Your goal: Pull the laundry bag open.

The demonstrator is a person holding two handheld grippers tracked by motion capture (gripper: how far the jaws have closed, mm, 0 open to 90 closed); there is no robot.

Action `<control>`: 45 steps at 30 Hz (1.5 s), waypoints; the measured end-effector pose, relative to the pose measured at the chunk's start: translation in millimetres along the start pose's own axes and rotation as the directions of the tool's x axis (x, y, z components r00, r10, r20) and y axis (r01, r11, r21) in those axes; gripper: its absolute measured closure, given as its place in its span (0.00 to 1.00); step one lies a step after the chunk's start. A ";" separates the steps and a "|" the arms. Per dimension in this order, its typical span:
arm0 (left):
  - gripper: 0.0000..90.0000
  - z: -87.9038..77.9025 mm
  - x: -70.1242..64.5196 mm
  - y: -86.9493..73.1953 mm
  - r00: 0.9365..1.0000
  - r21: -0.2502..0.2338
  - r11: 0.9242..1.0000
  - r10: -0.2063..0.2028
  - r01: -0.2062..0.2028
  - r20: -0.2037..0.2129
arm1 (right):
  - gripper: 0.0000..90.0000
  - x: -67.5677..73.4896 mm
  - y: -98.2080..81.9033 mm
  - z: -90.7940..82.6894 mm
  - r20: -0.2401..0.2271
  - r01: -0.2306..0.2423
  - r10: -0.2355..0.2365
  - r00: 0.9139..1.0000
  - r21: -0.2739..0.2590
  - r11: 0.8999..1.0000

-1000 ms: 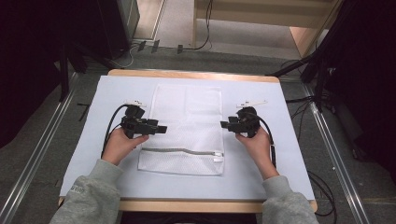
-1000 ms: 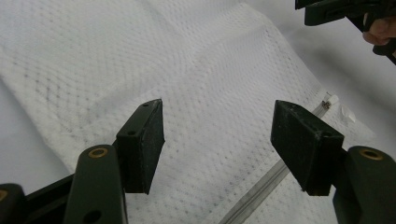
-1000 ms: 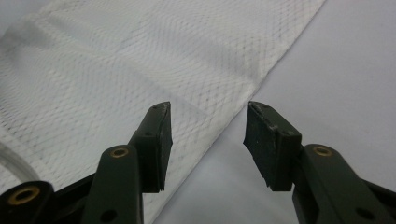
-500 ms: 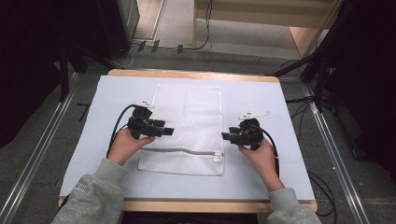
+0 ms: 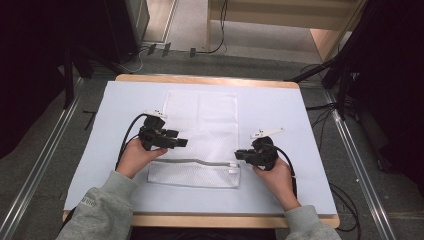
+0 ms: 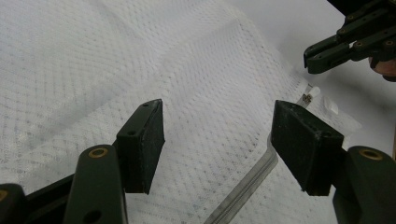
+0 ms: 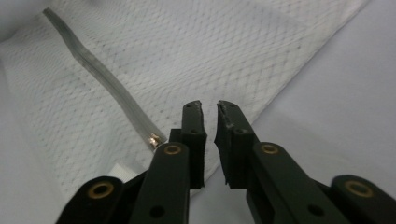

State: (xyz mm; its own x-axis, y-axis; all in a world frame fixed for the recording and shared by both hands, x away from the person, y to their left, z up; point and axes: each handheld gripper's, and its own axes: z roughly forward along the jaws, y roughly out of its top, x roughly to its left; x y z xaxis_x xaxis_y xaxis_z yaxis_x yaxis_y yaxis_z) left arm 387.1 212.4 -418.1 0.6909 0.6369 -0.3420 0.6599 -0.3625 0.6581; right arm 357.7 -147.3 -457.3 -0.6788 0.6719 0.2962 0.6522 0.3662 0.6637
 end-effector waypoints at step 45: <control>0.48 53.3 -55.0 15.3 0.985 0.064 0.990 0.118 -0.127 0.126 | 1.00 18.2 -13.8 6.5 0.028 0.025 -0.027 0.999 0.061 0.998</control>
State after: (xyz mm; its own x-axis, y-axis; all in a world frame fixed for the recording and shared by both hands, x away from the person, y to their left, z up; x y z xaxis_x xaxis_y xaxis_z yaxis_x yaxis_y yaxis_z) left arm 374.9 135.6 -424.9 0.7960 0.4984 -0.3435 0.5841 -0.4833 0.6521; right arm 338.5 -136.0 -465.5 -0.6861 0.6798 0.2589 0.6544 0.4212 0.6280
